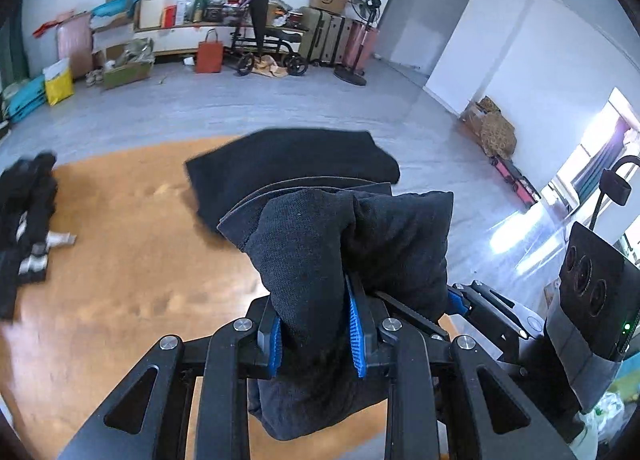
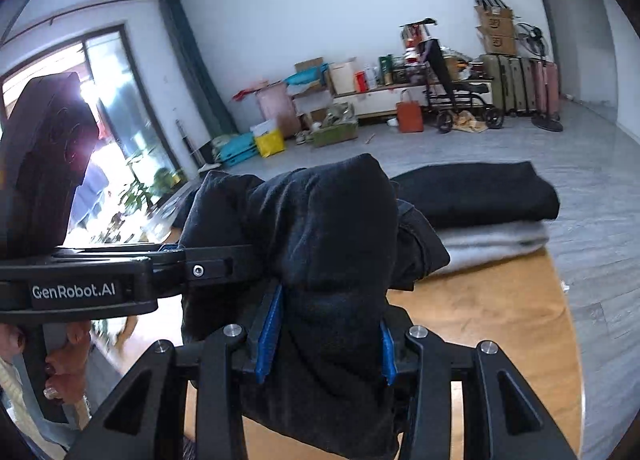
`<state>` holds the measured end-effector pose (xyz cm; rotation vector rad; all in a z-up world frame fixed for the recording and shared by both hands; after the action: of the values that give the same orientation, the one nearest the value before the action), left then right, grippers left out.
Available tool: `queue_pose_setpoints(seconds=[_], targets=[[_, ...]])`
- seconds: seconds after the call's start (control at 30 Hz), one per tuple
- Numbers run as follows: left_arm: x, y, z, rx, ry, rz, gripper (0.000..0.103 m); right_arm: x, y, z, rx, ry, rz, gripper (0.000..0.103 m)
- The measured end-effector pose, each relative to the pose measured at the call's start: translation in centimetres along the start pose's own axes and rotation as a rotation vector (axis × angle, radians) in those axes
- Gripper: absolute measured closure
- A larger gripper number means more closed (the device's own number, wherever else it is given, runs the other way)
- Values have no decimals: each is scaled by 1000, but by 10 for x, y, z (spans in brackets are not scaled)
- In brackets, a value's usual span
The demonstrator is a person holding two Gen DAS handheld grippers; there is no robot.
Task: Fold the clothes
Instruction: 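Lift and carry the bundle with both grippers toward the folded clothes stack, then lower the bundle onto the stack and open both grippers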
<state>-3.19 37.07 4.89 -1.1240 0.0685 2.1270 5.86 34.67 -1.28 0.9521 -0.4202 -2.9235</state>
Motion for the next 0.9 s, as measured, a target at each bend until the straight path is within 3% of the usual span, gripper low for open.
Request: queue_pose_setpoints(seconds=[0.33, 0.53, 0.57, 0.63, 0.67, 0.73, 0.77, 0.8, 0.9], targets=[[89, -18, 138, 82, -24, -3, 76, 63, -89, 121, 39, -29, -176, 59], [175, 0, 180, -17, -28, -55, 75, 114, -138, 172, 88, -48, -222, 59], [190, 3, 187, -35, -28, -65, 75, 125, -148, 174, 95, -43, -238, 59], [235, 9, 182, -55, 34, -6, 74, 151, -172, 175, 106, -22, -270, 58], [263, 15, 174, -70, 97, 39, 73, 169, -185, 169, 115, 18, -288, 56], [315, 31, 153, -107, 201, 101, 64, 210, -212, 146, 144, 156, -331, 54], [328, 38, 146, -113, 180, 120, 51, 230, -227, 130, 163, 224, -364, 54], [333, 43, 144, -121, 140, 109, 47, 243, -239, 117, 181, 244, -386, 44], [340, 52, 146, -155, 116, 45, 45, 262, -265, 95, 248, 183, -379, 21]])
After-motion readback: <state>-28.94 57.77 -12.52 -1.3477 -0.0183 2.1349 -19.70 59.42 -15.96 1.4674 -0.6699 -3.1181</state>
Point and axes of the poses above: each gripper's, at about its wrist camera, not at the fingertips, and x roughly the way its jaws point, y to its left, z to its top, the point moved 6 cm from there along x, roughly the way its jaws point
